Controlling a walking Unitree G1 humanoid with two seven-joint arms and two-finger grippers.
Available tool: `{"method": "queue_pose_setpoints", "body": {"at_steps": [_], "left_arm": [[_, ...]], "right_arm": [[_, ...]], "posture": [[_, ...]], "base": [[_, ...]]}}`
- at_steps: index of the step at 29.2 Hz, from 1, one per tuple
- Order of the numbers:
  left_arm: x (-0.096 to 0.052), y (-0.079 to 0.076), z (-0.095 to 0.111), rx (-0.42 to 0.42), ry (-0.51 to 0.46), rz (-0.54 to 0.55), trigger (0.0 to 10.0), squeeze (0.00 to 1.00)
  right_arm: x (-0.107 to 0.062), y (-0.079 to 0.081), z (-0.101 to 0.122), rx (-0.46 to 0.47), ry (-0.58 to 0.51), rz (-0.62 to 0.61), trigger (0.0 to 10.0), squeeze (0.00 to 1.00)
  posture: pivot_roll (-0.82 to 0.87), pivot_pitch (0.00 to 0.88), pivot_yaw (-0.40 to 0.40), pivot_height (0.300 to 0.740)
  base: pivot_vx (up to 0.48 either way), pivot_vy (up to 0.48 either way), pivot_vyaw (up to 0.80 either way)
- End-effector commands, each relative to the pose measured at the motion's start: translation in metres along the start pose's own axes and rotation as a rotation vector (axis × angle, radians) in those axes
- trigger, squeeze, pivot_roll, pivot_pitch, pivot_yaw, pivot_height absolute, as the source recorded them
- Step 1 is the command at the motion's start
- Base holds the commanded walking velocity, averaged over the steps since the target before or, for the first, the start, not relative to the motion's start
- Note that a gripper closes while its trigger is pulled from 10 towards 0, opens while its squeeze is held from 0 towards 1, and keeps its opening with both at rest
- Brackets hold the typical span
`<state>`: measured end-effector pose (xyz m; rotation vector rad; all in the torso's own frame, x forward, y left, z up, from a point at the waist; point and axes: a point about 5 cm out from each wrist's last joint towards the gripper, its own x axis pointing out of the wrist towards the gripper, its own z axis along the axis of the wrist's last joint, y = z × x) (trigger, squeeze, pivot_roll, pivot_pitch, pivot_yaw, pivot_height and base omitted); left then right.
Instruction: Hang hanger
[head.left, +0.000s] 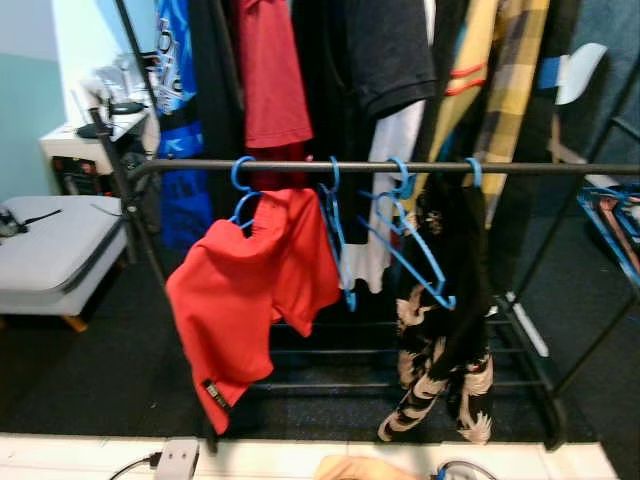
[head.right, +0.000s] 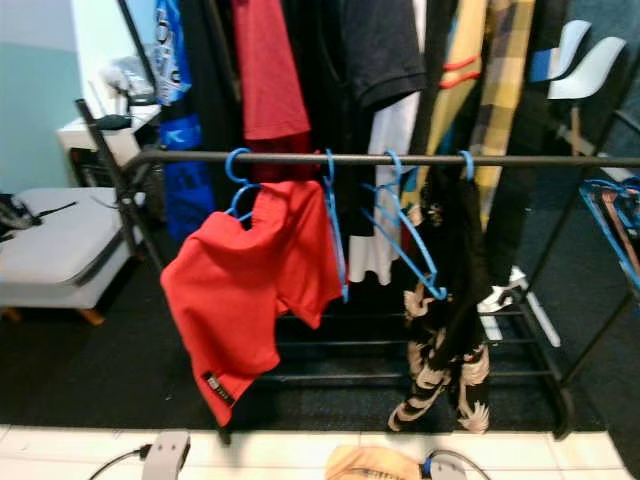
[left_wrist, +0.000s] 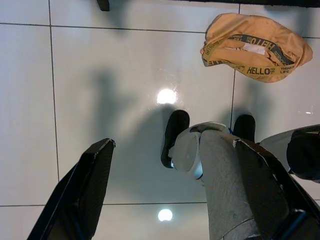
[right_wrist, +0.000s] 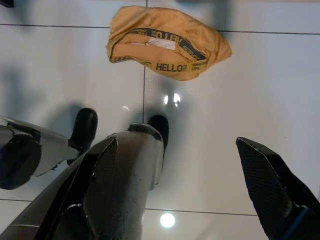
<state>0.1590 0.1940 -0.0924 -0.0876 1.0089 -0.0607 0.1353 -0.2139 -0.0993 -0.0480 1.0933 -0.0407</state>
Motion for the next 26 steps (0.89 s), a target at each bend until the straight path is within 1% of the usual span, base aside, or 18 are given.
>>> {"method": "queue_pose_setpoints", "body": {"at_steps": [1, 2, 3, 6, 23, 25, 26], "left_arm": [[0.0, 0.001, 0.002, -0.001, -0.001, -0.001, 10.0, 0.0], [0.0, 0.001, 0.002, 0.001, 0.001, -0.003, 10.0, 0.0], [0.0, 0.001, 0.002, -0.012, 0.001, -0.012, 10.0, 0.0], [0.0, 0.0, 0.003, -0.009, 0.008, -0.029, 10.0, 0.0], [0.0, 0.001, 0.005, -0.011, -0.007, -0.021, 10.0, 0.0], [0.001, 0.001, 0.01, -0.007, -0.027, -0.032, 10.0, 0.0], [0.001, -0.001, 0.015, 0.018, -0.048, -0.053, 10.0, 0.0]], "right_arm": [[-0.001, -0.001, -0.004, 0.013, 0.014, -0.008, 10.0, 0.0], [-0.001, -0.001, -0.004, 0.016, 0.014, -0.011, 10.0, 0.0], [-0.001, -0.001, -0.005, 0.016, 0.014, -0.013, 10.0, 0.0], [-0.001, -0.002, -0.005, 0.019, 0.012, -0.013, 10.0, 0.0], [-0.001, -0.002, -0.003, 0.028, 0.009, -0.014, 10.0, 0.0], [0.0, -0.002, -0.002, 0.026, 0.011, -0.014, 10.0, 0.0], [0.0, -0.003, -0.001, 0.025, 0.011, -0.015, 10.0, 0.0]], "posture": [[0.04, 0.0, 0.006, 0.74], [0.04, 0.0, 0.007, 0.74], [0.04, 0.0, 0.007, 0.74], [0.03, 0.0, 0.007, 0.74], [0.01, 0.0, 0.02, 0.74], [0.01, 0.0, 0.016, 0.74], [0.01, 0.0, 0.014, 0.74]], "base": [[0.0, 0.0, 0.0], [0.0, 0.0, 0.0], [0.0, -0.48, 0.0], [0.0, -0.48, 0.0], [0.0, 0.0, 0.0], [0.0, 0.0, 0.0], [0.0, 0.0, 0.0]]}}
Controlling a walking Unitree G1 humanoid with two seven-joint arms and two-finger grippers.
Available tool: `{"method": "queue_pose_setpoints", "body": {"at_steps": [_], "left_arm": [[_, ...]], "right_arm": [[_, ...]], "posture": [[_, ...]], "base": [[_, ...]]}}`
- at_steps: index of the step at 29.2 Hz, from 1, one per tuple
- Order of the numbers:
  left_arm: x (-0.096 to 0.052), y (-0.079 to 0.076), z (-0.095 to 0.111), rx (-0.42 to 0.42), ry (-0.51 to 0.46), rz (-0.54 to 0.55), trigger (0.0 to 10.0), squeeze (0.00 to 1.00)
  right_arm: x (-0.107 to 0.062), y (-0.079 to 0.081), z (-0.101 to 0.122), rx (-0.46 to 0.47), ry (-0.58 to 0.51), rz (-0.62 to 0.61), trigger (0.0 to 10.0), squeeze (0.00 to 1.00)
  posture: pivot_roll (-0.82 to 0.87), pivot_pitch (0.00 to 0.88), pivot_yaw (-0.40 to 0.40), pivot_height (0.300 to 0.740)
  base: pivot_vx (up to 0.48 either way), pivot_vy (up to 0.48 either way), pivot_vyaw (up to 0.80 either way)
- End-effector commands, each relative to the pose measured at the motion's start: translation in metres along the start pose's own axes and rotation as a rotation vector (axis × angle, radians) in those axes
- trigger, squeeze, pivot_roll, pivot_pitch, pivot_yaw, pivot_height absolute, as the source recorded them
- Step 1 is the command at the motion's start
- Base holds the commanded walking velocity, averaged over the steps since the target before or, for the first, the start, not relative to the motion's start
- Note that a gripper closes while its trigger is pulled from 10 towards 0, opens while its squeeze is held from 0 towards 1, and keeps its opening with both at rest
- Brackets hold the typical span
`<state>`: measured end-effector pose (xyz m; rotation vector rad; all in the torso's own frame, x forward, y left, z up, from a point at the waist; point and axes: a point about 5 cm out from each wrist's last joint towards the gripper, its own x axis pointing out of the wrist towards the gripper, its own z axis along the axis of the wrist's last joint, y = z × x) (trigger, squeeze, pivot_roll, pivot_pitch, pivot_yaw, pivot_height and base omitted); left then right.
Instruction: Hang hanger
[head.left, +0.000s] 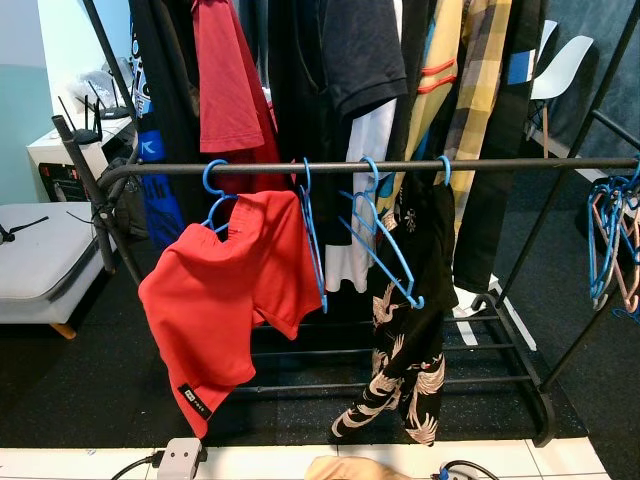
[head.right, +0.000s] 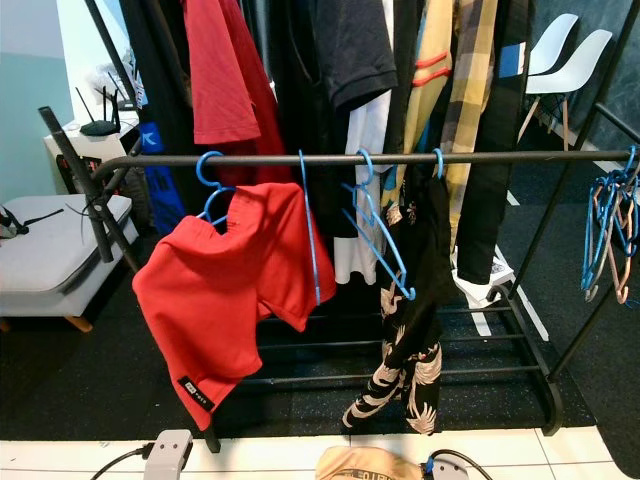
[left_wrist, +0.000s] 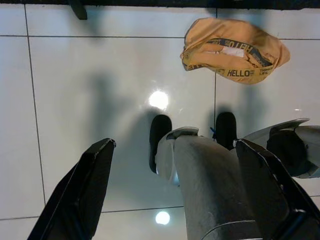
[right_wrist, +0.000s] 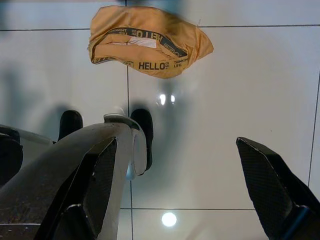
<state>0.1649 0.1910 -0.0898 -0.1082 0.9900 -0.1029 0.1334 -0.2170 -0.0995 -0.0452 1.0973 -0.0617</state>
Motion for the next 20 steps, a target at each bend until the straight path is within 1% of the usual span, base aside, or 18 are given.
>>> {"method": "queue_pose_setpoints", "body": {"at_steps": [1, 2, 3, 5, 6, 7, 8, 9, 11, 12, 13, 14, 15, 16, 17, 18, 19, 20], "left_arm": [[0.001, 0.001, 0.013, 0.038, -0.047, -0.027, 10.0, 0.0], [0.001, 0.001, 0.013, 0.038, -0.047, -0.027, 10.0, 0.0], [0.002, -0.003, 0.02, 0.068, -0.074, -0.065, 10.0, 0.0], [0.004, -0.01, 0.031, 0.103, -0.115, -0.127, 10.0, 0.0], [0.004, -0.01, 0.031, 0.103, -0.115, -0.127, 10.0, 0.0], [0.005, -0.017, 0.037, 0.133, -0.136, -0.182, 10.0, 0.0], [0.005, -0.017, 0.037, 0.133, -0.136, -0.182, 10.0, 0.0], [0.006, -0.024, 0.046, 0.152, -0.175, -0.227, 10.0, 0.0], [0.005, -0.036, 0.068, 0.118, -0.279, -0.327, 10.0, 0.0], [0.005, -0.036, 0.068, 0.118, -0.279, -0.327, 10.0, 0.0], [0.004, -0.04, 0.077, 0.089, -0.329, -0.37, 10.0, 0.0], [0.004, -0.04, 0.077, 0.089, -0.329, -0.37, 10.0, 0.0], [0.002, -0.042, 0.086, 0.053, -0.382, -0.418, 10.0, 0.0], [0.001, -0.043, 0.091, 0.034, -0.415, -0.448, 10.0, 0.0], [0.001, -0.043, 0.091, 0.034, -0.415, -0.448, 10.0, 0.0], [-0.001, -0.041, 0.1, 0.016, -0.451, -0.467, 10.0, 0.0], [-0.005, -0.048, 0.133, -0.005, -0.545, -0.532, 10.0, 0.0], [-0.005, -0.048, 0.133, -0.005, -0.545, -0.532, 10.0, 0.0]], "right_arm": [[0.0, 0.0, 0.001, 0.011, 0.006, 0.0, 10.0, 0.0], [0.0, 0.0, 0.001, 0.011, 0.006, 0.0, 10.0, 0.0], [0.0, 0.0, 0.001, 0.01, 0.005, -0.002, 10.0, 0.0], [0.0, -0.001, 0.002, 0.007, 0.003, -0.004, 10.0, 0.0], [0.0, -0.001, 0.002, 0.007, 0.003, -0.004, 10.0, 0.0], [0.0, -0.002, 0.002, 0.007, 0.002, -0.006, 10.0, 0.0], [0.0, -0.002, 0.002, 0.007, 0.002, -0.006, 10.0, 0.0], [0.0, -0.002, 0.003, 0.006, 0.0, -0.008, 10.0, 0.0], [0.0, -0.003, 0.003, 0.007, -0.003, -0.011, 10.0, 0.0], [0.0, -0.003, 0.003, 0.007, -0.003, -0.011, 10.0, 0.0], [0.0, -0.004, 0.003, 0.007, -0.003, -0.012, 10.0, 0.0], [0.0, -0.004, 0.003, 0.007, -0.003, -0.012, 10.0, 0.0], [0.0, -0.004, 0.004, 0.007, -0.002, -0.014, 10.0, 0.0], [0.0, -0.004, 0.004, 0.007, -0.002, -0.015, 10.0, 0.0], [0.0, -0.004, 0.004, 0.007, -0.002, -0.015, 10.0, 0.0], [0.0, -0.004, 0.004, 0.009, -0.001, -0.016, 10.0, 0.0], [0.0, -0.005, 0.004, 0.011, -0.001, -0.018, 10.0, 0.0], [0.0, -0.005, 0.004, 0.011, -0.001, -0.018, 10.0, 0.0]], "posture": [[0.0, 0.0, 0.013, 0.74], [0.0, 0.0, 0.013, 0.74], [0.0, 0.0, 0.011, 0.74], [0.0, 0.0, 0.011, 0.74], [0.0, 0.0, 0.011, 0.74], [0.0, 0.0, 0.01, 0.74], [0.0, 0.0, 0.01, 0.74], [-0.01, 0.0, 0.011, 0.74], [-0.01, 0.0, 0.007, 0.74], [-0.01, 0.0, 0.007, 0.74], [-0.02, 0.0, 0.007, 0.74], [-0.02, 0.0, 0.007, 0.74], [-0.02, 0.0, 0.008, 0.74], [-0.02, 0.0, 0.01, 0.74], [-0.02, 0.0, 0.01, 0.74], [-0.02, 0.0, 0.009, 0.74], [-0.02, 0.0, 0.009, 0.74], [-0.02, 0.0, 0.009, 0.74]], "base": [[0.0, 0.0, 0.0], [0.0, 0.0, 0.0], [0.0, 0.0, 0.0], [0.0, 0.0, 0.0], [0.0, 0.0, 0.0], [0.0, 0.0, 0.0], [0.0, 0.0, 0.0], [0.0, 0.0, 0.0], [0.0, 0.0, 0.0], [0.0, 0.0, 0.0], [0.0, 0.0, 0.0], [0.0, 0.0, 0.0], [0.0, 0.0, 0.0], [0.0, 0.0, 0.0], [0.0, 0.0, 0.0], [0.0, 0.0, 0.0], [0.0, 0.0, 0.0], [0.0, 0.0, 0.0]]}}
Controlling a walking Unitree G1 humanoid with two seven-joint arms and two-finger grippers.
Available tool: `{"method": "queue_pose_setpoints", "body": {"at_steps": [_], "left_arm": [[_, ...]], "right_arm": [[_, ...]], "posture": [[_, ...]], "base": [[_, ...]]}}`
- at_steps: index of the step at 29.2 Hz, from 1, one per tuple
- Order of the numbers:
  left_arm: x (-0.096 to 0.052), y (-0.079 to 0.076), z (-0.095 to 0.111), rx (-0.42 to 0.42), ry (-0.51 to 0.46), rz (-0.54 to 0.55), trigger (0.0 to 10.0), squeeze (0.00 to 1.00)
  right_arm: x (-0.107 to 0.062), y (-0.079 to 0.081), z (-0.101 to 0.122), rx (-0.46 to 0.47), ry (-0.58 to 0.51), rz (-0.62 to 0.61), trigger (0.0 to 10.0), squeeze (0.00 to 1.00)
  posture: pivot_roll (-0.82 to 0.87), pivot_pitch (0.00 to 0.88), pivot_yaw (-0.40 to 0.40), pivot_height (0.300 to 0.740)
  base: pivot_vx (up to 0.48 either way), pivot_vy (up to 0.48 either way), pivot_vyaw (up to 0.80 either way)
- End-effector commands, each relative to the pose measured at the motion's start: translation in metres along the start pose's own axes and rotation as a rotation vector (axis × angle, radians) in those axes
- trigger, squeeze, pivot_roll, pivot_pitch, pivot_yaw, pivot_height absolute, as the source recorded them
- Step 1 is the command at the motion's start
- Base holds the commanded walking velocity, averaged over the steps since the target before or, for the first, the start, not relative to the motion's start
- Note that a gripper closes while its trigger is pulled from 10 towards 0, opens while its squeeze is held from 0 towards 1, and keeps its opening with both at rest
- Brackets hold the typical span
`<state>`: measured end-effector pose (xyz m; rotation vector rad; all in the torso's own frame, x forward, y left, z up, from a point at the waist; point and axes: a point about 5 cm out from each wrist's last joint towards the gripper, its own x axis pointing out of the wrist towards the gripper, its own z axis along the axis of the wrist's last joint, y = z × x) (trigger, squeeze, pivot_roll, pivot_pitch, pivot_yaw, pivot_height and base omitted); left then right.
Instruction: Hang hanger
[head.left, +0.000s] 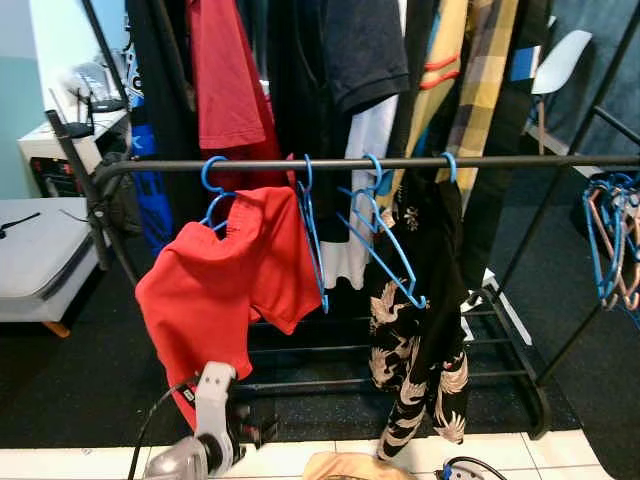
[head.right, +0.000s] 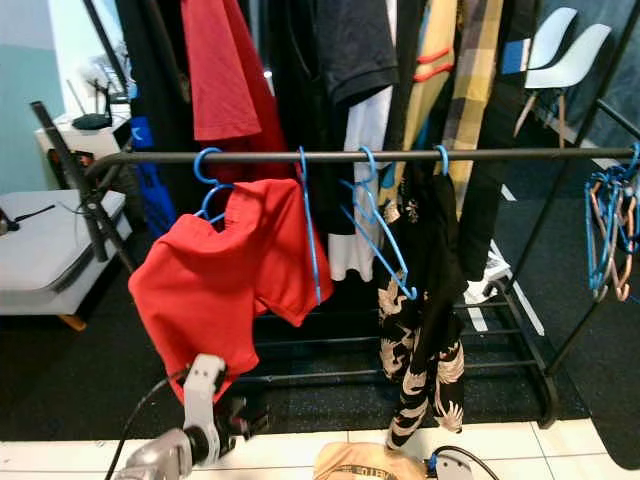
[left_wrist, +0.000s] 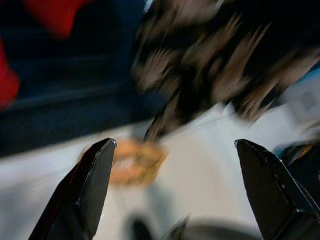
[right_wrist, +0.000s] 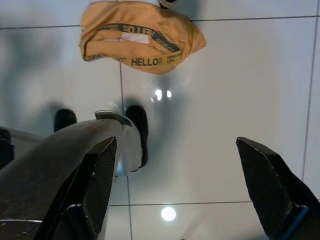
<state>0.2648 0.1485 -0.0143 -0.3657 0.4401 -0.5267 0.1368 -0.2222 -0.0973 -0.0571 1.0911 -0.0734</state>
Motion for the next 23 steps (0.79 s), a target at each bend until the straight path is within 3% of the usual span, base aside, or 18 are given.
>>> {"method": "queue_pose_setpoints", "body": {"at_steps": [1, 3, 5, 6, 8, 12, 16, 17, 21, 23], "left_arm": [[0.01, -0.003, 0.027, -0.003, -0.1, -0.055, 10.0, 0.0], [0.014, -0.005, 0.037, -0.002, -0.134, -0.082, 10.0, 0.0], [0.018, -0.009, 0.07, 0.03, -0.252, -0.169, 10.0, 0.0], [0.018, -0.009, 0.07, 0.03, -0.252, -0.169, 10.0, 0.0], [0.018, -0.012, 0.091, 0.063, -0.328, -0.233, 10.0, 0.0], [0.017, -0.013, 0.097, 0.076, -0.349, -0.255, 10.0, 0.0], [-0.001, -0.015, 0.142, 0.236, -0.452, -0.415, 10.0, 0.0], [-0.006, -0.013, 0.149, 0.282, -0.454, -0.416, 10.0, 0.0], [-0.012, -0.007, 0.16, 0.33, -0.476, -0.371, 10.0, 0.0], [-0.029, 0.008, 0.188, 0.43, -0.55, -0.231, 10.0, 0.0]], "right_arm": [[0.0, 0.0, 0.0, 0.016, 0.005, -0.003, 10.0, 0.0], [0.0, 0.0, 0.0, 0.016, 0.005, -0.004, 10.0, 0.0], [0.0, 0.0, 0.0, 0.017, 0.005, -0.005, 10.0, 0.0], [0.0, 0.0, 0.0, 0.017, 0.005, -0.005, 10.0, 0.0], [0.0, 0.0, -0.001, 0.018, 0.005, -0.005, 10.0, 0.0], [0.0, 0.0, -0.001, 0.018, 0.005, -0.005, 10.0, 0.0], [0.0, 0.001, -0.002, 0.016, 0.007, -0.004, 10.0, 0.0], [0.0, 0.001, -0.002, 0.016, 0.007, -0.003, 10.0, 0.0], [0.0, 0.002, -0.002, 0.015, 0.009, -0.003, 10.0, 0.0], [0.0, 0.002, -0.003, 0.015, 0.01, -0.002, 10.0, 0.0]], "posture": [[-0.02, 0.0, 0.01, 0.74], [-0.02, 0.0, 0.01, 0.74], [-0.03, 0.0, 0.009, 0.74], [-0.03, 0.0, 0.009, 0.74], [-0.03, 0.0, 0.011, 0.74], [-0.03, 0.0, 0.011, 0.74], [-0.02, 0.0, 0.011, 0.74], [-0.02, 0.0, 0.012, 0.74], [-0.02, 0.0, 0.015, 0.74], [-0.02, 0.0, 0.018, 0.74]], "base": [[0.0, 0.0, 0.0], [0.0, 0.0, 0.0], [0.0, 0.0, 0.0], [0.0, 0.0, 0.0], [0.0, 0.0, 0.0], [0.0, 0.0, 0.0], [0.0, 0.0, 0.0], [0.0, 0.0, 0.0], [0.0, 0.0, 0.0], [0.0, 0.0, 0.0]]}}
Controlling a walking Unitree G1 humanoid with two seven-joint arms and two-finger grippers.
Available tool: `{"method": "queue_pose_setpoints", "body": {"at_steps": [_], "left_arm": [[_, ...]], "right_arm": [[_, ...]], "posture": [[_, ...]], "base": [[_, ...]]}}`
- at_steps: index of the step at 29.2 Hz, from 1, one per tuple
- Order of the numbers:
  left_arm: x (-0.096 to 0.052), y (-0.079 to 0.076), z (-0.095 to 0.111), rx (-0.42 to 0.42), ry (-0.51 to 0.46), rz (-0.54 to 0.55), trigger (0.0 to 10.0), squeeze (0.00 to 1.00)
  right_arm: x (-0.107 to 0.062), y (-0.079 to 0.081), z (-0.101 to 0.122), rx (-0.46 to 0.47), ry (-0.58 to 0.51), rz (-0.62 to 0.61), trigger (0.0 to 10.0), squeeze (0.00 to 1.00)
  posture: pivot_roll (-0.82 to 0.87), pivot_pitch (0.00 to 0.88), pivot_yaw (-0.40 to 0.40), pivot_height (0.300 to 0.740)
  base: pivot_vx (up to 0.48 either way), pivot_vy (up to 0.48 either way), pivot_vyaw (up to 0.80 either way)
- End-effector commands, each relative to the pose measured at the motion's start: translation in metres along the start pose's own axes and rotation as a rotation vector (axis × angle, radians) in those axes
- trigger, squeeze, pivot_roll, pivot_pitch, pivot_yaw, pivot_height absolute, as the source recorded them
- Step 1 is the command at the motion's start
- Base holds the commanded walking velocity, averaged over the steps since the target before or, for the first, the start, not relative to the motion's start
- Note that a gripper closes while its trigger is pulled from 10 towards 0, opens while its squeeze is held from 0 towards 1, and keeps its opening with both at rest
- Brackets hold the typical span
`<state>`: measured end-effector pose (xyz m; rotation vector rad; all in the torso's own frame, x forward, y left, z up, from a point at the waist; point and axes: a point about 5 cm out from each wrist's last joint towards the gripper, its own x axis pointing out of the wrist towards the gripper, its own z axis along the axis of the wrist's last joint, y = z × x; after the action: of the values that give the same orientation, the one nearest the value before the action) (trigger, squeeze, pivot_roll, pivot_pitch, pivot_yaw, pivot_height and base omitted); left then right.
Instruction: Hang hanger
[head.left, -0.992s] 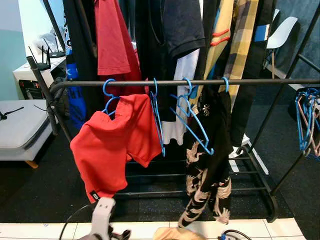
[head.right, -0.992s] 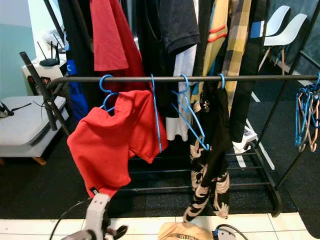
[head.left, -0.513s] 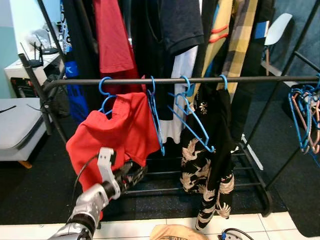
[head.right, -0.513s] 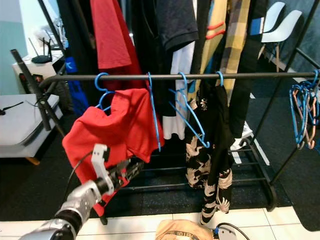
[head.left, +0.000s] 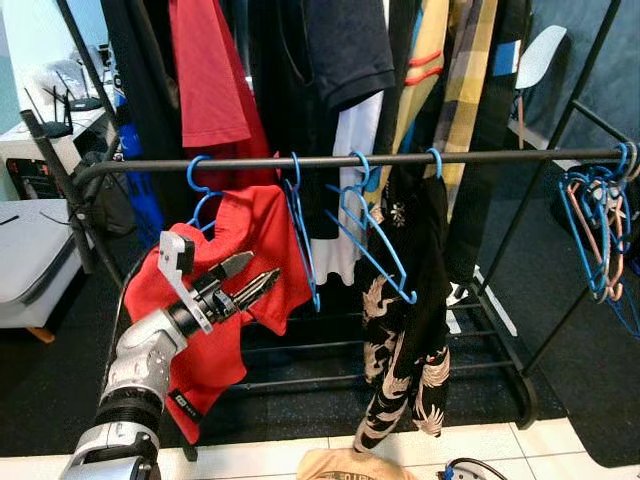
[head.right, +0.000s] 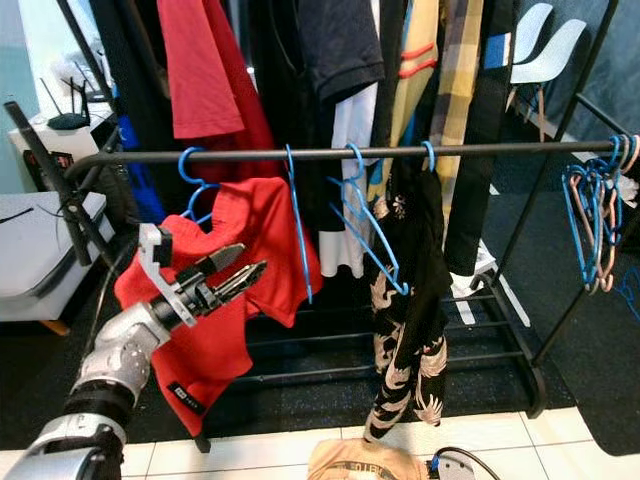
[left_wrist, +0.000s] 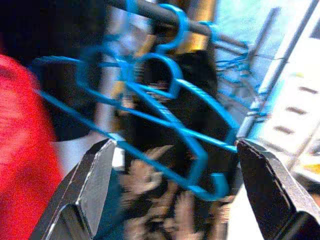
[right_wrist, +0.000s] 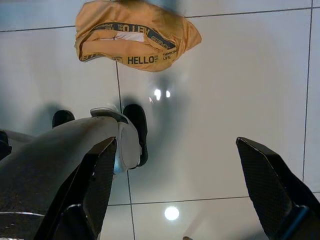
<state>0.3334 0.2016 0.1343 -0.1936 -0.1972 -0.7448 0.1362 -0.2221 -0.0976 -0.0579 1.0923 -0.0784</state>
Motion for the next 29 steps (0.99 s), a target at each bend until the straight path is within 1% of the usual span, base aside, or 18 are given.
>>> {"method": "queue_pose_setpoints", "body": {"at_steps": [1, 2, 3, 4, 5, 6, 7, 10, 12, 15, 17, 18, 19, 20, 21, 22, 23, 29], "left_arm": [[-0.006, 0.019, 0.03, 0.148, -0.03, 0.103, 10.0, 0.0], [-0.006, 0.019, 0.03, 0.148, -0.03, 0.103, 10.0, 0.0], [-0.012, 0.028, 0.036, 0.239, 0.023, 0.168, 10.0, 0.0], [-0.016, 0.033, 0.039, 0.298, 0.062, 0.202, 10.0, 0.09], [-0.02, 0.039, 0.041, 0.35, 0.102, 0.244, 10.0, 0.09], [-0.02, 0.039, 0.041, 0.35, 0.102, 0.244, 10.0, 0.09], [-0.027, 0.048, 0.049, 0.377, 0.11, 0.342, 10.0, 1.0], [-0.033, 0.058, 0.058, 0.444, 0.119, 0.455, 10.0, 1.0], [-0.033, 0.059, 0.059, 0.453, 0.125, 0.465, 10.0, 1.0], [-0.033, 0.065, 0.058, 0.479, 0.182, 0.511, 10.0, 1.0], [-0.031, 0.064, 0.056, 0.47, 0.19, 0.492, 10.0, 1.0], [-0.025, 0.06, 0.054, 0.428, 0.177, 0.444, 10.0, 0.0], [-0.019, 0.057, 0.052, 0.391, 0.159, 0.394, 10.0, 0.0], [-0.019, 0.057, 0.052, 0.391, 0.159, 0.394, 10.0, 0.0], [-0.015, 0.054, 0.052, 0.368, 0.146, 0.361, 10.0, 0.0], [-0.01, 0.053, 0.05, 0.383, 0.18, 0.347, 10.0, 0.0], [-0.01, 0.053, 0.05, 0.383, 0.18, 0.347, 10.0, 0.0], [-0.006, 0.057, 0.051, 0.459, 0.266, 0.345, 10.0, 0.0]], "right_arm": [[0.0, 0.002, -0.003, 0.014, 0.009, 0.003, 10.0, 0.0], [0.0, 0.002, -0.003, 0.014, 0.009, 0.003, 10.0, 0.0], [0.0, 0.002, -0.003, 0.013, 0.01, 0.003, 10.0, 0.0], [0.0, 0.002, -0.003, 0.012, 0.011, 0.004, 10.0, 0.0], [0.0, 0.002, -0.003, 0.011, 0.011, 0.004, 10.0, 0.0], [0.0, 0.002, -0.003, 0.011, 0.011, 0.004, 10.0, 0.0], [0.0, 0.002, -0.003, 0.008, 0.012, 0.004, 10.0, 0.0], [0.0, 0.002, -0.003, 0.004, 0.011, 0.004, 10.0, 0.0], [0.0, 0.002, -0.003, 0.004, 0.011, 0.005, 10.0, 0.0], [0.0, 0.001, -0.003, -0.009, 0.016, 0.004, 10.0, 0.0], [0.0, 0.001, -0.004, -0.012, 0.017, 0.004, 10.0, 0.0], [0.0, 0.001, -0.004, -0.013, 0.018, 0.004, 10.0, 0.0], [0.0, 0.001, -0.004, -0.014, 0.018, 0.003, 10.0, 0.0], [0.0, 0.001, -0.004, -0.014, 0.018, 0.003, 10.0, 0.0], [0.0, 0.001, -0.004, -0.015, 0.018, 0.003, 10.0, 0.0], [-0.001, 0.001, -0.005, -0.015, 0.019, 0.002, 10.0, 0.0], [-0.001, 0.001, -0.005, -0.015, 0.019, 0.002, 10.0, 0.0], [-0.001, 0.001, -0.006, -0.013, 0.02, 0.003, 10.0, 0.0]], "posture": [[-0.02, 0.0, 0.019, 0.74], [-0.02, 0.0, 0.019, 0.74], [-0.02, 0.0, 0.018, 0.74], [-0.02, 0.0, 0.018, 0.74], [-0.01, 0.0, 0.015, 0.74], [-0.01, 0.0, 0.015, 0.74], [-0.01, 0.0, 0.016, 0.74], [-0.02, 0.0, 0.016, 0.74], [-0.02, 0.0, 0.016, 0.74], [-0.02, 0.0, 0.016, 0.74], [-0.02, 0.0, 0.016, 0.74], [-0.02, 0.0, 0.016, 0.74], [-0.03, 0.0, 0.018, 0.74], [-0.03, 0.0, 0.018, 0.74], [-0.03, 0.0, 0.018, 0.74], [-0.03, 0.0, 0.018, 0.74], [-0.03, 0.0, 0.018, 0.74], [-0.05, 0.0, 0.033, 0.74]], "base": [[0.0, 0.0, 0.0], [0.0, 0.0, 0.0], [0.0, 0.0, 0.0], [0.0, 0.0, 0.0], [0.0, 0.0, 0.0], [0.0, 0.0, 0.0], [0.0, 0.0, 0.0], [0.0, 0.0, 0.0], [0.0, 0.0, 0.0], [0.0, 0.0, 0.0], [0.0, 0.0, 0.0], [0.0, 0.0, 0.0], [0.0, 0.0, 0.0], [0.0, 0.0, 0.0], [0.0, 0.0, 0.0], [0.0, 0.0, 0.0], [0.0, 0.0, 0.0], [0.0, 0.0, 0.0]]}}
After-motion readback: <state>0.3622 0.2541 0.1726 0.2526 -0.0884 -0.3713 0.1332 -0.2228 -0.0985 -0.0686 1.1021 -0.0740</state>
